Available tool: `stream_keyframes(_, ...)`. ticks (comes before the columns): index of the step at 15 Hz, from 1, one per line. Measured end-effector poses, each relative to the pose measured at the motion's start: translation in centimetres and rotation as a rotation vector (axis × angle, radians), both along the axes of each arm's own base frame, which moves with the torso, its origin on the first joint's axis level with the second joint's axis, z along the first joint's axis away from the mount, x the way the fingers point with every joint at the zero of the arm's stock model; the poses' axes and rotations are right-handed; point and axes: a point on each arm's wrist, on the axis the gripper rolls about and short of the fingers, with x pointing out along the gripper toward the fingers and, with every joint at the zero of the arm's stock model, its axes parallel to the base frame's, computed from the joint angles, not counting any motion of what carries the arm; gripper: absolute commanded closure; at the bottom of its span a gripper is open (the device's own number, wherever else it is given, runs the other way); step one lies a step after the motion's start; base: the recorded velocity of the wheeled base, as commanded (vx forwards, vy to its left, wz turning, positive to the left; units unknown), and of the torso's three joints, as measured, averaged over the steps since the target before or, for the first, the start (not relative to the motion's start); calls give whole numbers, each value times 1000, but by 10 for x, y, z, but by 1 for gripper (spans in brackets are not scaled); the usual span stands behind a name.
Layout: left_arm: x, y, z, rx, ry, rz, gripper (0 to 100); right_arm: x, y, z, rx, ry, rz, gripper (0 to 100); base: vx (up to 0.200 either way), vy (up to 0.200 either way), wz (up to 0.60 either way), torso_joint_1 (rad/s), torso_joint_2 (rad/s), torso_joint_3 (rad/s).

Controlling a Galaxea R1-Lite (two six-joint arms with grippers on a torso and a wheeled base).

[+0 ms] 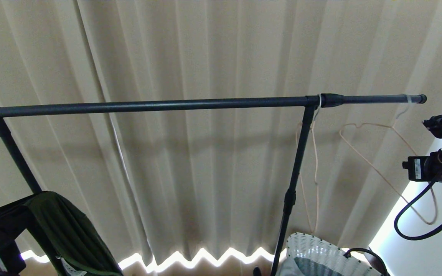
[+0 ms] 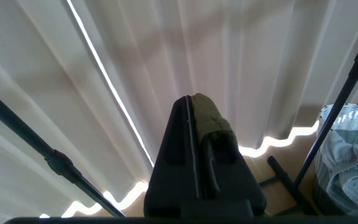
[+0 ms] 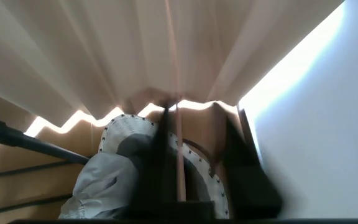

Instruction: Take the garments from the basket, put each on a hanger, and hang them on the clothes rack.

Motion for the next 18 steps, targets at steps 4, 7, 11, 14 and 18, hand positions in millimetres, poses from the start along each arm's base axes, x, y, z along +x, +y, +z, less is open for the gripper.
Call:
stream_keyframes(4,0,0,-1,1,2,0,100,-1,0,1,0,-4,-1,100,0,0,0,0,0,0)
stream_keyframes(7,0,0,-1,1,2,0,100,-4,1,5,0,-26,2,100,0,0,0,0,0,0)
stream_keyframes(11,0,0,-1,1,4,0,100,-12,3,20,-19,-126,5,100,0,0,0,0,0,0)
stream_keyframes(14,0,0,-1,1,5,0,100,-27,6,22,-24,-147,6,100,0,0,0,0,0,0)
stream_keyframes(18,0,0,-1,1,5,1,100,-53,12,22,-38,-223,21,100,0,0,0,0,0,0)
